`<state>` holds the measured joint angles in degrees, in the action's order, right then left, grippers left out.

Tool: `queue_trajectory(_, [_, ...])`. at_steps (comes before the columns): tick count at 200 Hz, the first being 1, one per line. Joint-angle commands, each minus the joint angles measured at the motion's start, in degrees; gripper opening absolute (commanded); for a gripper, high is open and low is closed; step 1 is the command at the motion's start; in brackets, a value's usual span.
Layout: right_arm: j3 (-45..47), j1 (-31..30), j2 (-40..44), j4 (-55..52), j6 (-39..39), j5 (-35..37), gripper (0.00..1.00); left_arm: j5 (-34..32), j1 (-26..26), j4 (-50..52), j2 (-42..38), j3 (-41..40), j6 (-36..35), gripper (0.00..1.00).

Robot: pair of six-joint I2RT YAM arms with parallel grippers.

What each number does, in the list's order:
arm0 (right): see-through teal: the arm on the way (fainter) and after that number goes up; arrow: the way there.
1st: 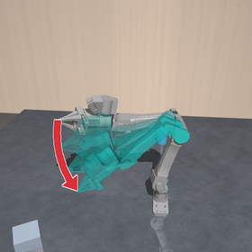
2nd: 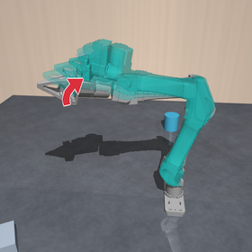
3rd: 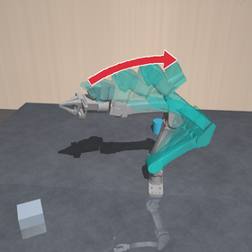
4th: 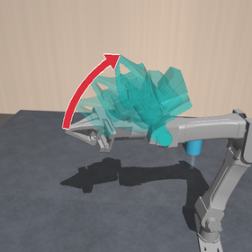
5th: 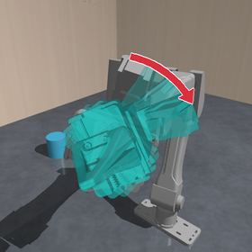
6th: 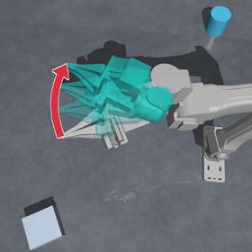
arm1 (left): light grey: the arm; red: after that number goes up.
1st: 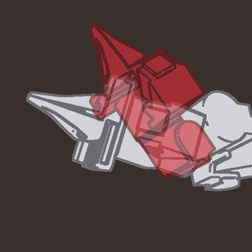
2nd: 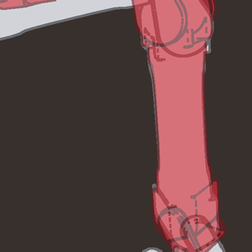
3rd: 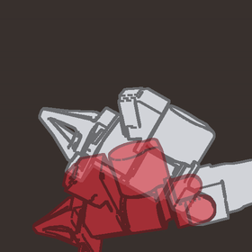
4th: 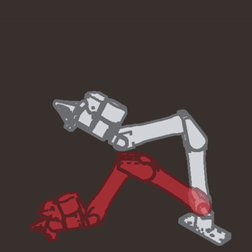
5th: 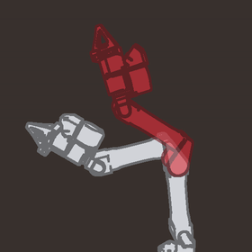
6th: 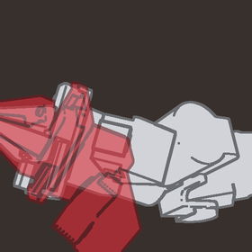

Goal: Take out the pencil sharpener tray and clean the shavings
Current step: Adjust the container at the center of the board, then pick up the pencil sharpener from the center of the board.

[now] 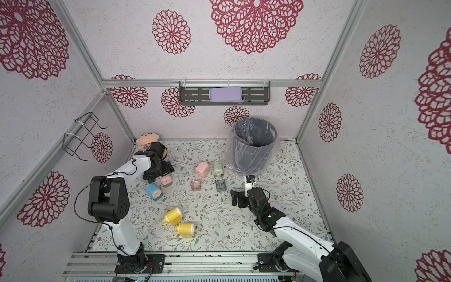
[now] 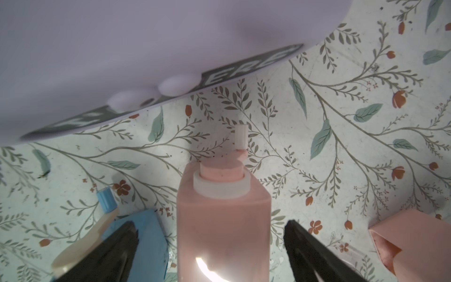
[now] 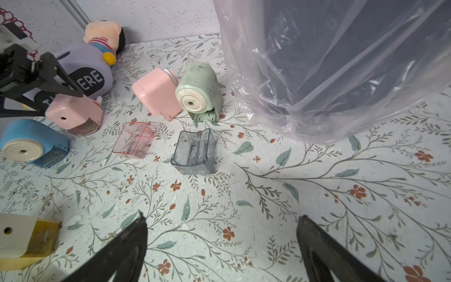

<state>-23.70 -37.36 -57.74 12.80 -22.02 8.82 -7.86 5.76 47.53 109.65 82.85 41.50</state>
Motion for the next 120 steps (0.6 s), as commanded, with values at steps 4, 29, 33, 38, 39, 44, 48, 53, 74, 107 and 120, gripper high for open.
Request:
queue_trajectory(4, [-0.54,0.27,-0.83,2.87,1.36,-2.7,0.99,3.18,-0.92,1.47,2.31,2.67,-0.45,0.97])
queue_trajectory(29, [-0.81,0.27,-1.57,3.03,1.27,-3.7,0.99,2.63,-1.25,2.25,5.37,4.14,-0.69,0.98])
queue_trajectory(33, [-0.82,0.27,-1.53,3.07,1.28,-3.65,0.99,2.64,-1.36,2.34,5.52,4.37,-0.71,0.97])
queue_trajectory(38, [-0.98,0.3,-1.59,2.96,1.26,-3.79,0.99,2.51,-1.34,2.36,5.71,4.55,-0.74,0.95])
queue_trajectory(39, [-0.94,0.29,-1.55,2.95,1.27,-3.84,0.99,2.55,-1.35,2.38,5.78,4.57,-0.73,0.95])
queue_trajectory(44, [-0.95,0.27,-1.51,3.06,1.34,-4.09,0.99,2.5,-1.36,2.47,5.91,4.75,-0.87,0.93])
queue_trajectory(48, [-0.78,0.27,-1.43,3.17,1.34,-4.35,0.99,2.39,-1.33,2.5,6.23,4.9,-0.92,0.93])
queue_trajectory(53, [-0.67,0.27,-1.25,3.36,1.37,-4.44,0.99,2.22,-1.36,2.7,6.45,5.19,-0.93,0.92])
queue_trajectory(74, [-0.24,0.27,-0.59,3.79,1.32,-4.85,0.99,1.88,-1.36,3.38,7.54,6.07,-1.02,0.83])
queue_trajectory(107, [-0.03,0.27,0.0,3.65,1.37,-4.68,0.99,1.01,-1.13,4.29,7.28,6.4,-1.15,0.66])
queue_trajectory(120, [-0.05,0.27,-0.01,3.76,1.36,-4.94,0.99,0.83,-0.97,4.64,6.71,6.45,-1.16,0.57])
